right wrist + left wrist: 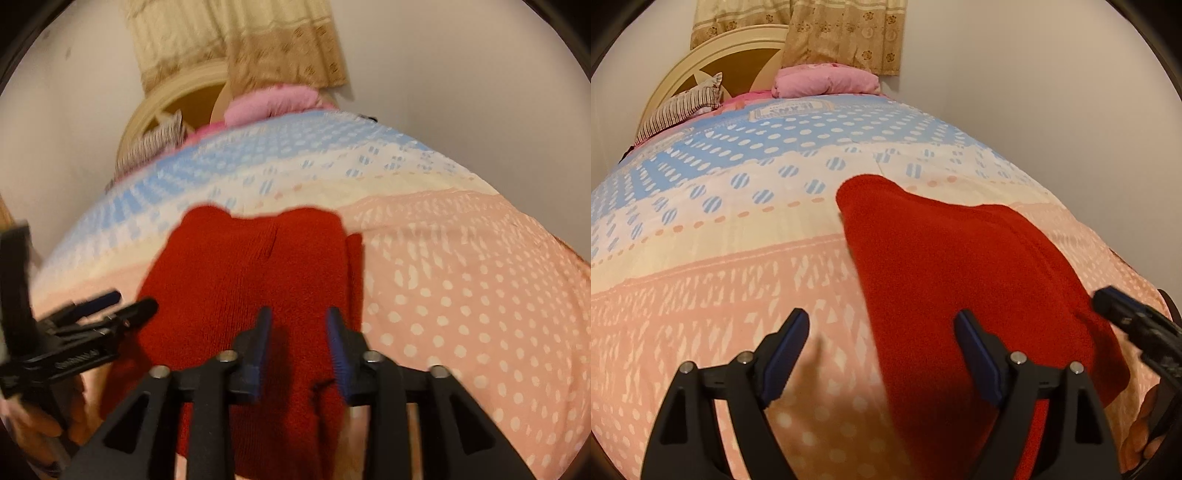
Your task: Fold small clothes
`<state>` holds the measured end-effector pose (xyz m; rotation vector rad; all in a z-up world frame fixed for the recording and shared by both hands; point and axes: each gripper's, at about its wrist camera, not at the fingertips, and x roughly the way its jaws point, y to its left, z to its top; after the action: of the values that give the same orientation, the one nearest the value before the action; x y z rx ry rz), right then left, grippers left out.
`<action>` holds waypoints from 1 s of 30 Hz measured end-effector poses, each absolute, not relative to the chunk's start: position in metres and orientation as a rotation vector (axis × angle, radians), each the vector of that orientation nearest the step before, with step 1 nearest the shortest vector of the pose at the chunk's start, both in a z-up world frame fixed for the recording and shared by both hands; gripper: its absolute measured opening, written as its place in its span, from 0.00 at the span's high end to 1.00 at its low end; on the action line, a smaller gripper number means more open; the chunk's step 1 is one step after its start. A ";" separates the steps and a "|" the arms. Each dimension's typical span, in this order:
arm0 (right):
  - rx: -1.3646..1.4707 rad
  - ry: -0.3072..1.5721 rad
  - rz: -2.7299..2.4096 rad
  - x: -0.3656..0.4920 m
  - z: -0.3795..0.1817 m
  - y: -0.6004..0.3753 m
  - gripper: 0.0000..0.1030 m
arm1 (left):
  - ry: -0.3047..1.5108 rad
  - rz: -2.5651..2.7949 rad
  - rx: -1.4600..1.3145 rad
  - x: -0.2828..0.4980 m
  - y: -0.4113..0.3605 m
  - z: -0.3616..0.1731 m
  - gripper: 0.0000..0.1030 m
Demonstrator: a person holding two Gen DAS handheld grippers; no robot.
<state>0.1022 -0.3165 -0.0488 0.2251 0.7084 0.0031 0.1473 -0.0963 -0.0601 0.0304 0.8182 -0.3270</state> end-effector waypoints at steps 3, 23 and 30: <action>0.260 0.679 -0.020 0.095 -0.044 -0.331 0.32 | 0.806 -0.319 0.045 0.148 -0.094 -0.058 0.18; 0.714 0.760 0.091 0.137 -0.086 -0.405 0.32 | 0.967 -0.488 -0.384 0.203 -0.080 -0.087 0.18; 0.613 0.809 0.123 0.166 -0.092 -0.385 0.32 | 0.952 -0.508 -0.359 0.207 -0.090 -0.095 0.17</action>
<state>0.1656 -0.3847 -0.0922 0.6128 0.8095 0.1227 0.2066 -0.0900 -0.0948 -0.3590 0.9520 -0.5076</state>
